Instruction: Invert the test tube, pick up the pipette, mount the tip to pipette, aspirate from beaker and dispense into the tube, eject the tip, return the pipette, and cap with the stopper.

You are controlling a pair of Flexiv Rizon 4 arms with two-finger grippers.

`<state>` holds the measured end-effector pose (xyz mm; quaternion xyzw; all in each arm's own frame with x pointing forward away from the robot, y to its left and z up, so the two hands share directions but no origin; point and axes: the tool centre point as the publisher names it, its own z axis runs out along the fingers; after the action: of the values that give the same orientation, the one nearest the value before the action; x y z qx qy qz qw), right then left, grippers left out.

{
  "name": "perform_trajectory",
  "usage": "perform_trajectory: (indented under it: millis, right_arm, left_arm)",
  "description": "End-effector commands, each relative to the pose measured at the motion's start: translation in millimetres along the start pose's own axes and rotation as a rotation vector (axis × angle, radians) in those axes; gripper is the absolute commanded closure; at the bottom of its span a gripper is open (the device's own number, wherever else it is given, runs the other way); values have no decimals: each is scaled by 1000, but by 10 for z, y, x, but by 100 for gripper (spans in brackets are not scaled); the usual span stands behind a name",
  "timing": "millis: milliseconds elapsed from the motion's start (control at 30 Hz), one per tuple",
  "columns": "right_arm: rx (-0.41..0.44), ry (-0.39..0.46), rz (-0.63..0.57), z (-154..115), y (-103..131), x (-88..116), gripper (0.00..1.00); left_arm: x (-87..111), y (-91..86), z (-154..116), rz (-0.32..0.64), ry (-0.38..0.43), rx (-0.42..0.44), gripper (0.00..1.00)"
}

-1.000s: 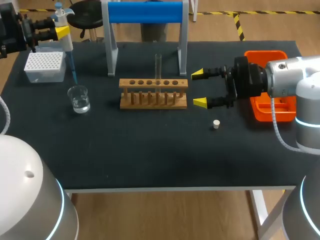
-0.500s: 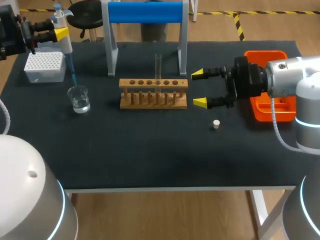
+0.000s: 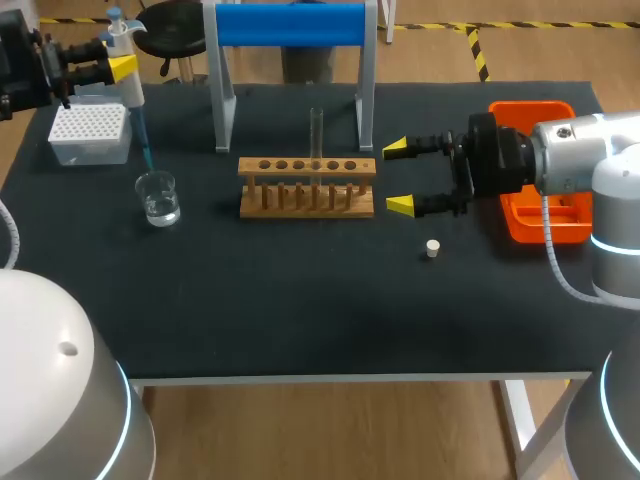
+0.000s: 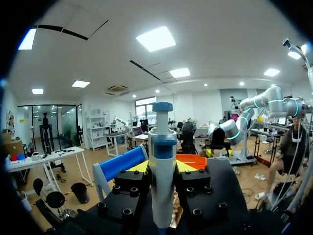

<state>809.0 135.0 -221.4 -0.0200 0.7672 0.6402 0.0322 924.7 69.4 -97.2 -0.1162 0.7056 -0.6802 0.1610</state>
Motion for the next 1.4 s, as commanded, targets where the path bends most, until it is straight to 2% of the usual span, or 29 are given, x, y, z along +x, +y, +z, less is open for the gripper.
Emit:
perform_trajectory:
  millis: [33,367,600,800,1033,1233,1400]
  right_arm:
    - [1,2,0,-15,4,4,0]
    - [96,5,-45,593,227,173,0]
    - [149,-34,-22,1053,282,253,0]
    - [156,-62,18,1461,328,288,0]
    - [170,-99,54,1881,299,322,0]
    - [206,-149,93,2134,204,255,0]
    - [222,-156,117,2295,151,218,0]
  left_arm:
    - [4,0,4,1,-2,1,100]
    - [4,0,4,1,-2,1,100]
    - [4,0,4,1,-2,1,100]
    - [4,0,4,1,-2,1,100]
    - [4,0,4,1,-2,1,100]
    - [4,0,4,1,-2,1,100]
    - [4,0,4,1,-2,1,100]
